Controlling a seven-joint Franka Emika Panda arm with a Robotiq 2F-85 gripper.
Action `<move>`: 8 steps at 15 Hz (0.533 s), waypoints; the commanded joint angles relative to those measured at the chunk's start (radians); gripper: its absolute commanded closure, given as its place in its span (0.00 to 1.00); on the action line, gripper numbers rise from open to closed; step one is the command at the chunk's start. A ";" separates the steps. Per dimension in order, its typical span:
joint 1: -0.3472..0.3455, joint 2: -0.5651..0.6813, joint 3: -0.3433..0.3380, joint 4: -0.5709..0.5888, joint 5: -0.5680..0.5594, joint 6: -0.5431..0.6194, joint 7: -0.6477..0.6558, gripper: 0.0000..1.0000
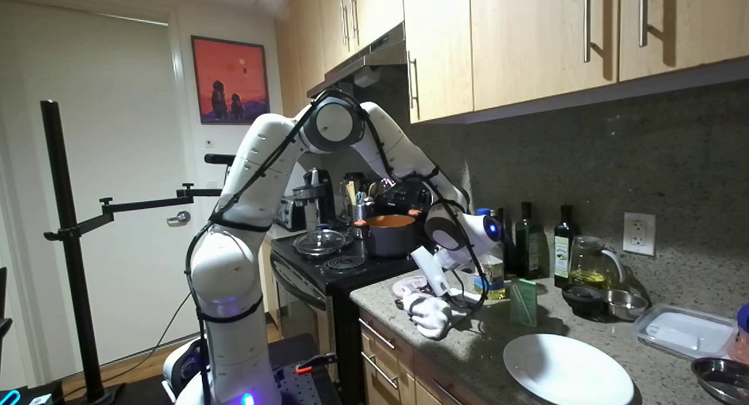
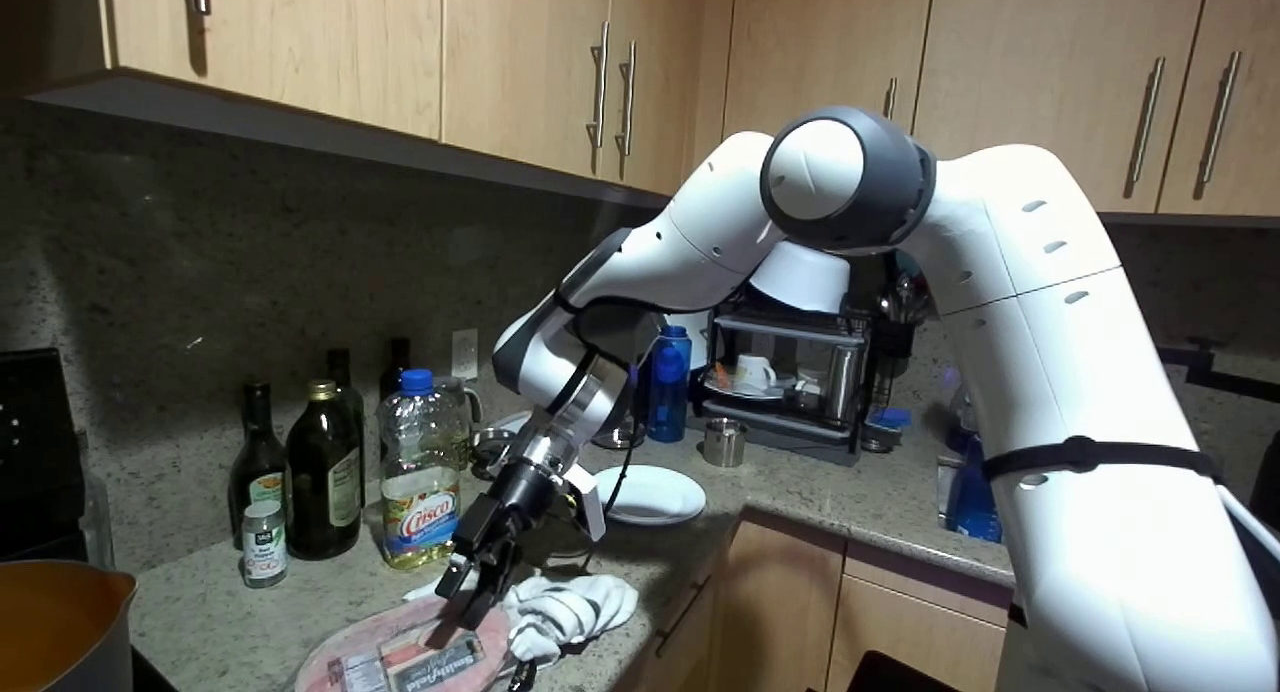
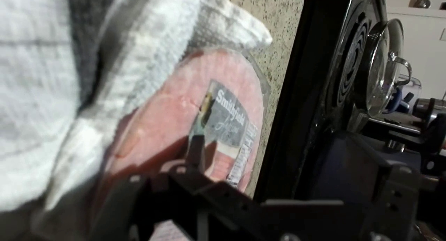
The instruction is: Put the object on top of the white towel on the white plate
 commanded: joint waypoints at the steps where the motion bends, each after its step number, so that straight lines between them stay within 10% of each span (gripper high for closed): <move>1: -0.028 -0.002 -0.017 0.009 -0.007 0.012 0.007 0.00; 8: -0.074 0.011 -0.037 0.010 0.016 0.049 0.001 0.00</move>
